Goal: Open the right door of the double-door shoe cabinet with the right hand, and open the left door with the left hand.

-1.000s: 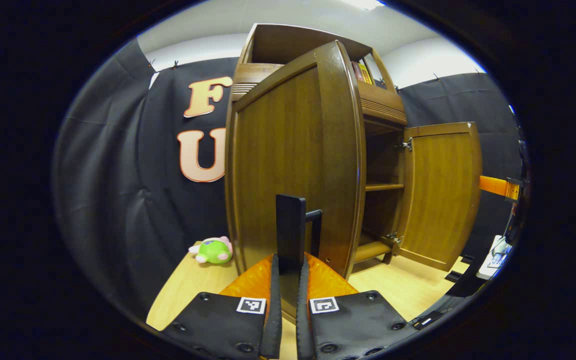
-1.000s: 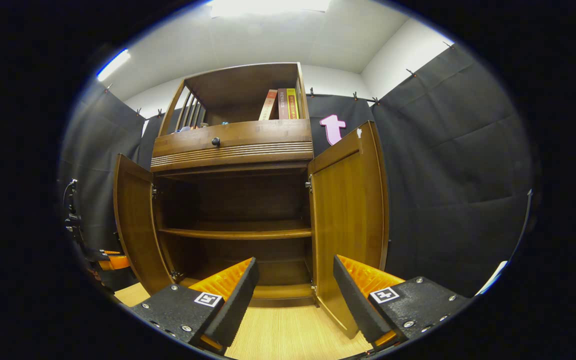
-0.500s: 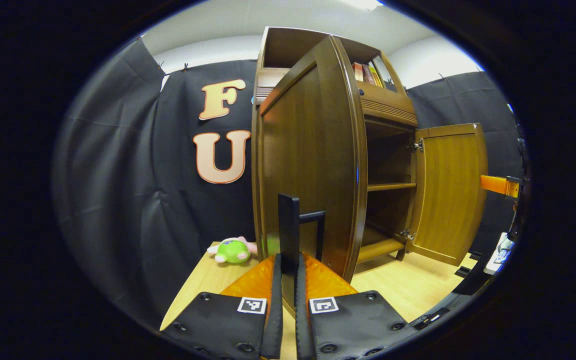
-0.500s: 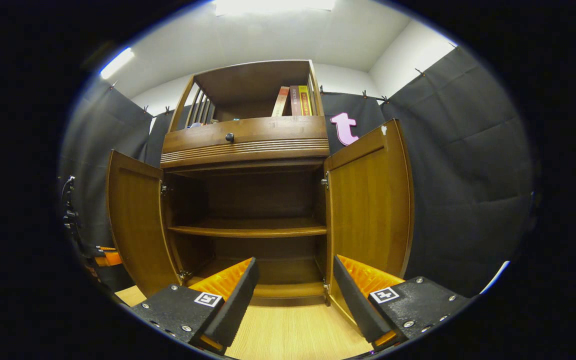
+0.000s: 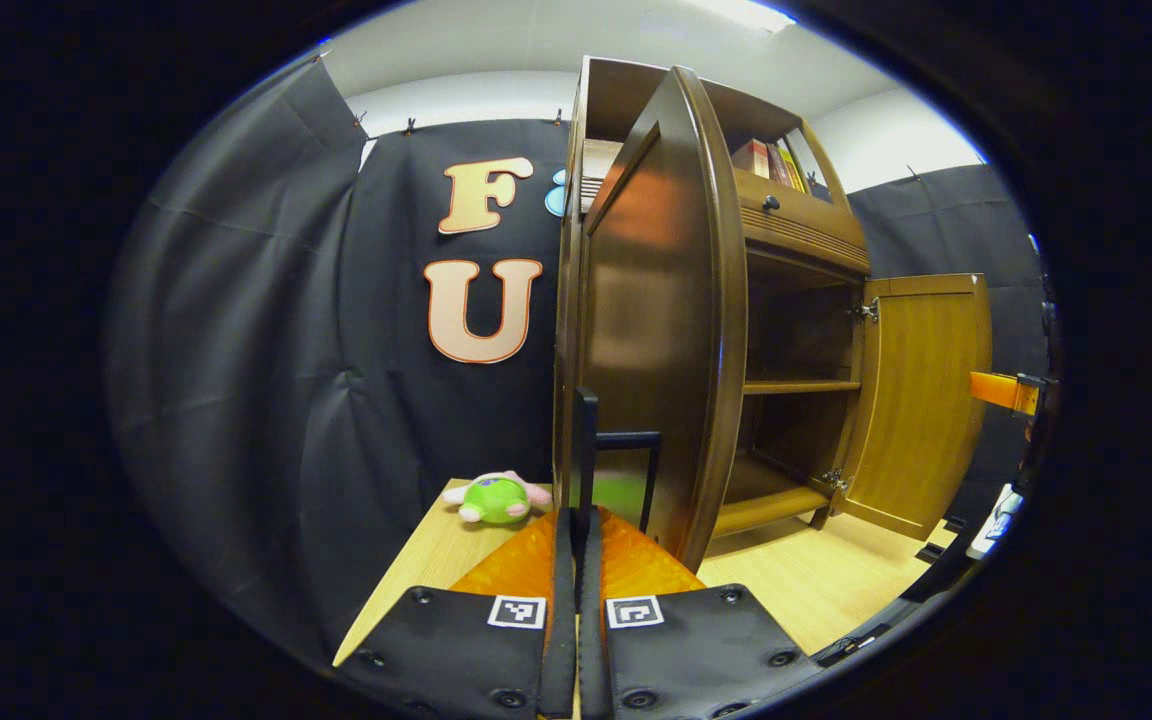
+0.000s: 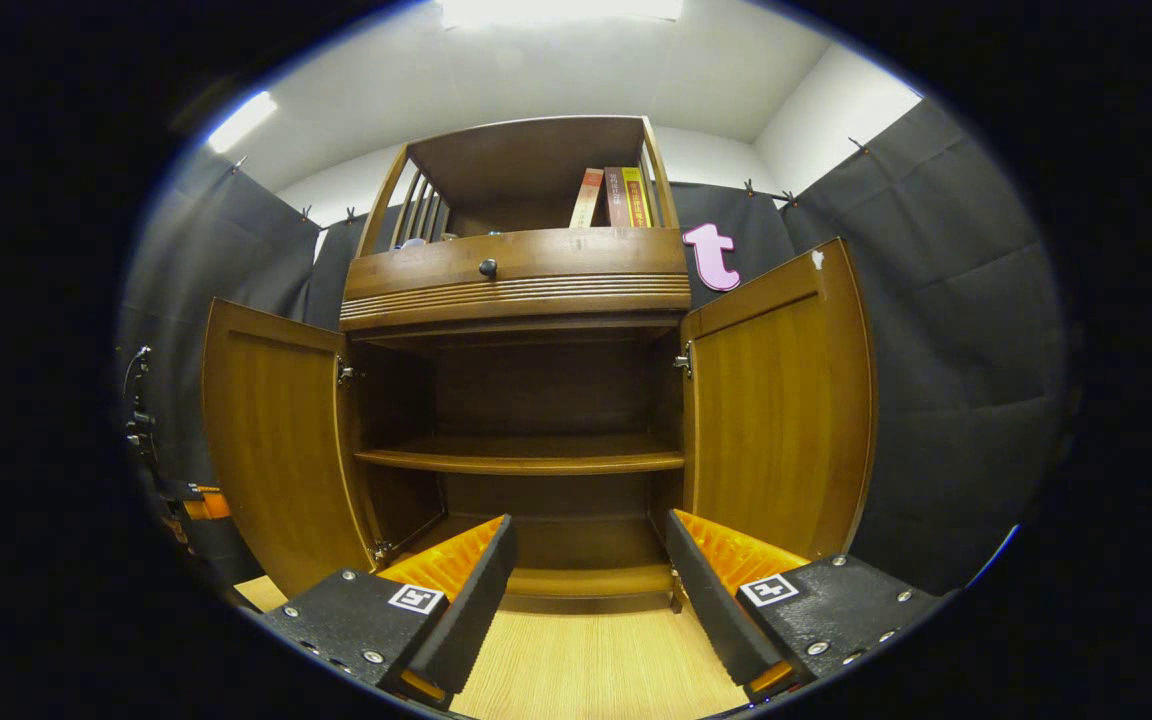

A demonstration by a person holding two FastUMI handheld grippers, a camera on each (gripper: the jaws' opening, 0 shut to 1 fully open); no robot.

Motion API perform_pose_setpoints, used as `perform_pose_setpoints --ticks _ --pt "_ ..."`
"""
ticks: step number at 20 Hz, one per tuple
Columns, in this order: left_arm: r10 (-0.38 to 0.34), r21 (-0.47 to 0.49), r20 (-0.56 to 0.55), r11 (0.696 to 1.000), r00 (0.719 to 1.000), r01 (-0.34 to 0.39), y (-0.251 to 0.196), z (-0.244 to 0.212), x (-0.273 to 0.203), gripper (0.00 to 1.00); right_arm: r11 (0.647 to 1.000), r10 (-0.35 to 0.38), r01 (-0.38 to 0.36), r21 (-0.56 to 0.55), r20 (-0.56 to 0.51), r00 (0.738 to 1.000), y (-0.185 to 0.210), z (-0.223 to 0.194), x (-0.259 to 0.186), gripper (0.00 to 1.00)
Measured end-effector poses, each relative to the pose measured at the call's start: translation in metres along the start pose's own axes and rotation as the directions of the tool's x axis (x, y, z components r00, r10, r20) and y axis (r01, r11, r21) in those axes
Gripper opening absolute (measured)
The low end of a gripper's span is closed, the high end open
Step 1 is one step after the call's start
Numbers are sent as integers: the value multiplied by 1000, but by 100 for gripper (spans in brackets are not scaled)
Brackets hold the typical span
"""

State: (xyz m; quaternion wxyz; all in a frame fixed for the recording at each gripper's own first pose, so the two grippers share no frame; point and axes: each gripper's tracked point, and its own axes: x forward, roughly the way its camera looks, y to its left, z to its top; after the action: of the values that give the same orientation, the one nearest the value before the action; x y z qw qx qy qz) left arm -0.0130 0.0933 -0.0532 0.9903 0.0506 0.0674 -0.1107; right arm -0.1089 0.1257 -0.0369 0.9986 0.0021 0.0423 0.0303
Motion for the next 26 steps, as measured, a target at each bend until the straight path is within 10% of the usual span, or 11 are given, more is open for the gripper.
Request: perform_pose_setpoints --ticks 26 --pt "56 -43 35 998 998 -55 34 26 -71 7 1000 1 -1 28 -20 1000 2 -7 12 92"
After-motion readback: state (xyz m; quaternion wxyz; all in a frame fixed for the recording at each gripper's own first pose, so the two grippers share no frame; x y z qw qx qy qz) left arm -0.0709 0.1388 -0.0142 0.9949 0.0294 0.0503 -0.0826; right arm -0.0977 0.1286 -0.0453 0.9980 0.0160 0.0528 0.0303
